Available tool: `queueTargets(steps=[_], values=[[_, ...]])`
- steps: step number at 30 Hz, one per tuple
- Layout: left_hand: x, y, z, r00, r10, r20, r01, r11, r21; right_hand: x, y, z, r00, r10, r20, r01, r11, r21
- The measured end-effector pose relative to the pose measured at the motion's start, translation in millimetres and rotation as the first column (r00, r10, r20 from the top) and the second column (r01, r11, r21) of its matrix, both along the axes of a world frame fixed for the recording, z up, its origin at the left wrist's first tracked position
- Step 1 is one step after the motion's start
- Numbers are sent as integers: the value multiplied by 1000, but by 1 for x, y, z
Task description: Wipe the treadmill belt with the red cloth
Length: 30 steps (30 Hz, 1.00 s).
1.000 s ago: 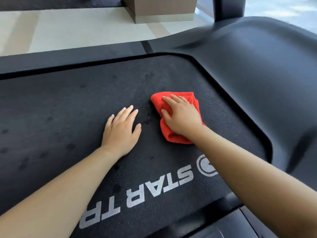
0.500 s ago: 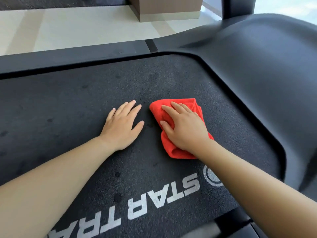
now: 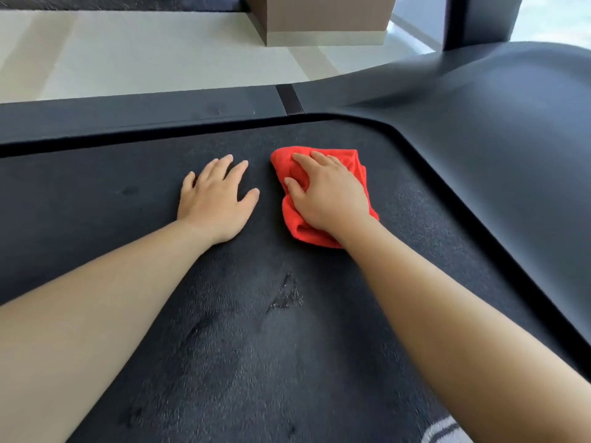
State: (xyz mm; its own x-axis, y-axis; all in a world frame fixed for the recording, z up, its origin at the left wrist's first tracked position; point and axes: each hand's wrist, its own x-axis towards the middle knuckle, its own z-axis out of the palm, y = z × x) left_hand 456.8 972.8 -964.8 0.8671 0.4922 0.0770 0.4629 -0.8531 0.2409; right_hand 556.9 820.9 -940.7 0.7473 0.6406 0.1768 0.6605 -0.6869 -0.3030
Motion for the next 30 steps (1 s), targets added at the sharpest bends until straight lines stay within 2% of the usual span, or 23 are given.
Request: queueTargets(steps=[7, 12, 18, 22, 30], values=[[2, 0, -5, 1000, 15, 27, -16, 999, 30, 55, 50, 4, 1000, 26, -9, -26, 999, -31], [3, 1, -6, 999, 16, 41, -17, 1000, 22, 49, 49, 5, 1000, 12, 29, -10, 999, -38], [2, 2, 0, 999, 18, 41, -18, 1000, -7, -5, 12, 12, 998, 64, 10, -63, 995, -77], [-15, -6, 5, 998, -52, 38, 52, 999, -3, -52, -21, 11, 996, 88, 6, -88, 994, -71], [-140, -57, 7, 985, -174, -17, 173, 984, -40, -163, -92, 15, 994, 105, -36, -107, 992, -69]])
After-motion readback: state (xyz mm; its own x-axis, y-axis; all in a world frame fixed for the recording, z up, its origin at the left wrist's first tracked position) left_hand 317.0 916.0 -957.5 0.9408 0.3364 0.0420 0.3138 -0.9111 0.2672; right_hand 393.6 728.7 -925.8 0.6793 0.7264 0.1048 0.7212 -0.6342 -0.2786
